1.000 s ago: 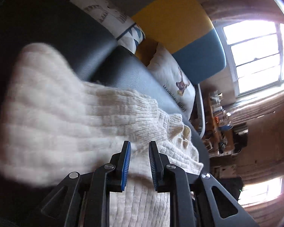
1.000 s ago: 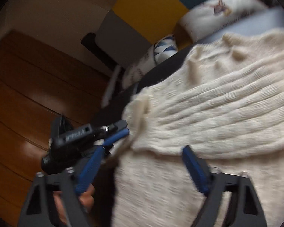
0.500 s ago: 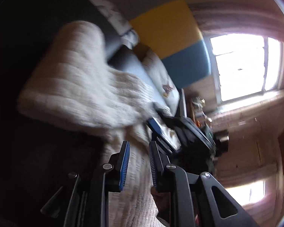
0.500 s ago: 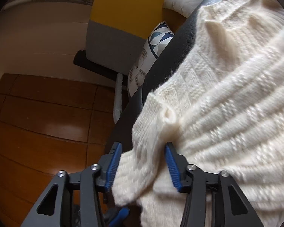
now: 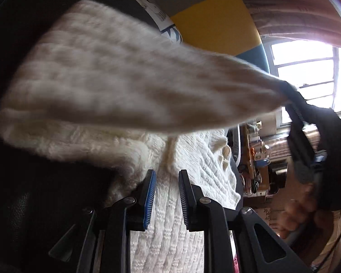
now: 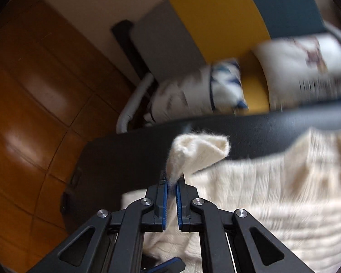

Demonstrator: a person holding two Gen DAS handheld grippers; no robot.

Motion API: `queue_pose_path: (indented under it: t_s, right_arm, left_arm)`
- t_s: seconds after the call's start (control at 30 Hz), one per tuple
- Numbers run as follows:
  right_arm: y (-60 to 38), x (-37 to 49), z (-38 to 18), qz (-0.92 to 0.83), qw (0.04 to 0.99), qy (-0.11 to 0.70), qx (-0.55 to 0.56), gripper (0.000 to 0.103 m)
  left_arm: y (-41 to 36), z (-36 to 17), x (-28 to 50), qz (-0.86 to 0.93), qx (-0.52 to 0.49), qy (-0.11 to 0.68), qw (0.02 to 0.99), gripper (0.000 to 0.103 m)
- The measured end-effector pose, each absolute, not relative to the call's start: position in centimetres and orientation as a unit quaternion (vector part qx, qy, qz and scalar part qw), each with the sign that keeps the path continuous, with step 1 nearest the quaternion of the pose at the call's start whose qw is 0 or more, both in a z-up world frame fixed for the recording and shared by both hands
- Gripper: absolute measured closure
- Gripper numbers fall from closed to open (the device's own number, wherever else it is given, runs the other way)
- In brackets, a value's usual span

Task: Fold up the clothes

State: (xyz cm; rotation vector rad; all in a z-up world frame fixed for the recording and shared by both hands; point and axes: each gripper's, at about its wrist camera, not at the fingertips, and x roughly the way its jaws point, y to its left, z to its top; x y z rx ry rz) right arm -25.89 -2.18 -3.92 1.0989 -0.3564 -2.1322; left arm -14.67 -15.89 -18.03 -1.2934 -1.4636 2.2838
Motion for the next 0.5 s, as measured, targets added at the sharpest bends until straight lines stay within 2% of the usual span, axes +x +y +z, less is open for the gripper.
queue_pose_path:
  t_s: [0.3,0.5]
  right_arm:
    - [5.8,-25.6,3.4,-0.871,0.311,-0.129,0.358,0.096]
    - [12.8,-25.8,3.2,-0.889,0.248,-0.147,0.356,0.096]
  left_arm:
    - [-16.2,-18.3,-14.2,0.756,-0.431,-0.492,0.041,0.088]
    - [-16.5,-18.4,-14.0,0.746,-0.435,-0.503,0.028,0.091]
